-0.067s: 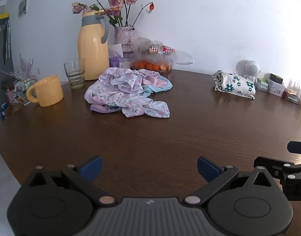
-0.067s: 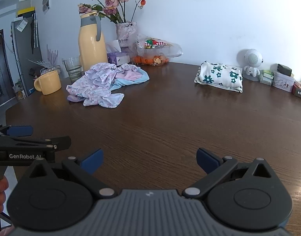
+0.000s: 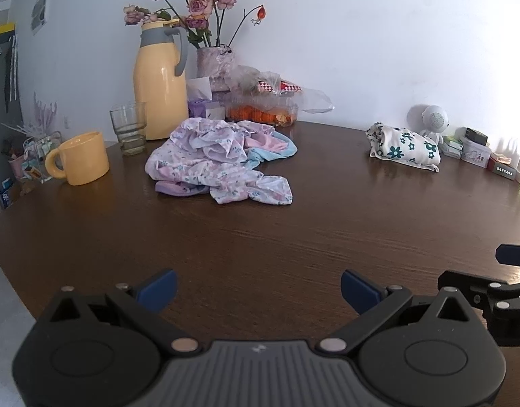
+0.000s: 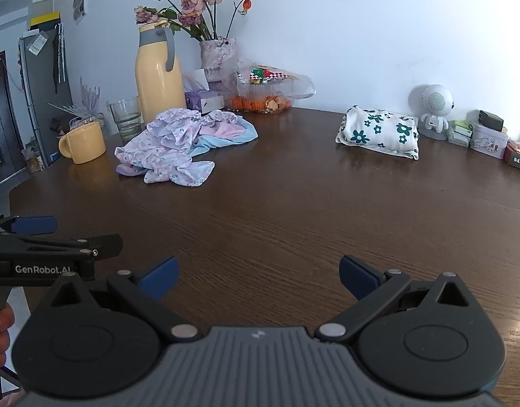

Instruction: Fold clothes

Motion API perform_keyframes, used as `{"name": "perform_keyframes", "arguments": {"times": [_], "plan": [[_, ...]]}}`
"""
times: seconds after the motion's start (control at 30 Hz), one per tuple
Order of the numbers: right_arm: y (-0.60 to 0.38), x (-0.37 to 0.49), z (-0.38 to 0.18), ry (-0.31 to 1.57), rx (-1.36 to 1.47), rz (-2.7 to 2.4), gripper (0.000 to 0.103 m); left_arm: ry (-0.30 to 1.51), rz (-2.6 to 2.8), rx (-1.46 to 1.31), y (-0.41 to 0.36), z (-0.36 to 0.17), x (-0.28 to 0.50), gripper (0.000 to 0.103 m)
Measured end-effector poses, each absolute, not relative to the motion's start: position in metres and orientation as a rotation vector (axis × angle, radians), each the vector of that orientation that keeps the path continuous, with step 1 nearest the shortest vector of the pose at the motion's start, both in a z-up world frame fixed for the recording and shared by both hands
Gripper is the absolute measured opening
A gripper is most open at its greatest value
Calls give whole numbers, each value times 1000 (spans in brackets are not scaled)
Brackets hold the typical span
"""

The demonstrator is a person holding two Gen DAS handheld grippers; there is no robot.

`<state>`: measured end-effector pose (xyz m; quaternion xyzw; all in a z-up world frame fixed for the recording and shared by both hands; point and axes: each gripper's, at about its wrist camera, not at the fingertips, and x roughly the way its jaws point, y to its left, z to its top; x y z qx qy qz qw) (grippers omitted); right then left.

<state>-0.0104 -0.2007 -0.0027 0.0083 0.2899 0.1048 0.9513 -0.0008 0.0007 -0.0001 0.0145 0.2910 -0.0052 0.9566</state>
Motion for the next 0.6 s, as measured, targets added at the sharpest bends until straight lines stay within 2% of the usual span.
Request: {"name": "perform_keyframes", "arguments": {"times": [0.6], "plan": [[-206, -16, -6, 581, 38, 184, 103, 593, -27, 33, -5, -3, 2, 103]]}}
